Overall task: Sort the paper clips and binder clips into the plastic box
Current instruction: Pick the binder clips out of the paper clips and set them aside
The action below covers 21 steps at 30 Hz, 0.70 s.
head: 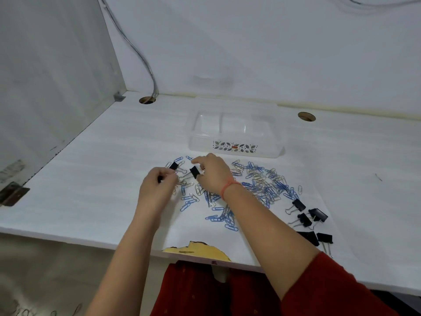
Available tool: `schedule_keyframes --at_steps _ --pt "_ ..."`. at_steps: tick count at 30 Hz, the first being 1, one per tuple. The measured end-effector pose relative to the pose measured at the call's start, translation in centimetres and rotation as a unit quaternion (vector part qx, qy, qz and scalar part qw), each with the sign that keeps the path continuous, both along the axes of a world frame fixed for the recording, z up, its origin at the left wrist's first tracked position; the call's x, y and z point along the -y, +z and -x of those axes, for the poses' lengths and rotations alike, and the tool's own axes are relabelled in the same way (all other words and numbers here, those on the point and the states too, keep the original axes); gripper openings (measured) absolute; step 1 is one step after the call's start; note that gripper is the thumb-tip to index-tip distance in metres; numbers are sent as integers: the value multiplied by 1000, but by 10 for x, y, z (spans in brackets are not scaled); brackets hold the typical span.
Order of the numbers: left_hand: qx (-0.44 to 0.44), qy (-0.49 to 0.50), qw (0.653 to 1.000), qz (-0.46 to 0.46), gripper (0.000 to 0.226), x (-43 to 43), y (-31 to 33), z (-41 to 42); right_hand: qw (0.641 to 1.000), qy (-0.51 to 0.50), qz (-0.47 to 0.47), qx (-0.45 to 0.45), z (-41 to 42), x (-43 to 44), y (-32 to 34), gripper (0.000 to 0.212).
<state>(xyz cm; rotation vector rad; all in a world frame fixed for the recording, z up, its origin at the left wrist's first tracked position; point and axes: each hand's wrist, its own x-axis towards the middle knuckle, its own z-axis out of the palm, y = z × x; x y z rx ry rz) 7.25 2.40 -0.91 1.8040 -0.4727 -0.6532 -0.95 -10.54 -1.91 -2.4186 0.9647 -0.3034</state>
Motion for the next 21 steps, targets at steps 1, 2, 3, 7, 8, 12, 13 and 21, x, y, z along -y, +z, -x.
schedule_keyframes --at_steps 1,2,3,7,8,12,13,21 --pt "137 -21 988 -66 28 0 -5 -5 1000 9 0 -9 -3 2 -2 46" --pt "238 -43 963 -115 33 1 -10 -10 1000 15 -3 -13 -4 3 -2 43" --pt "282 -65 946 -142 38 3 -12 -15 1000 18 -2 -9 -3 4 -1 40" --pt "310 -107 930 -165 28 7 -18 -29 992 -30 -99 76 8 7 4 34" --pt "323 -102 927 -158 23 8 -18 -31 972 -58 -188 128 11 7 5 31" --pt "327 -100 931 -129 14 6 -22 -34 731 -98 -574 356 22 6 16 22" --pt "327 -90 933 -117 13 5 -23 -35 664 -92 -632 387 23 6 18 25" --pt "-4 66 995 78 12 -3 -4 -37 692 -162 -624 325 -10 3 19 25"
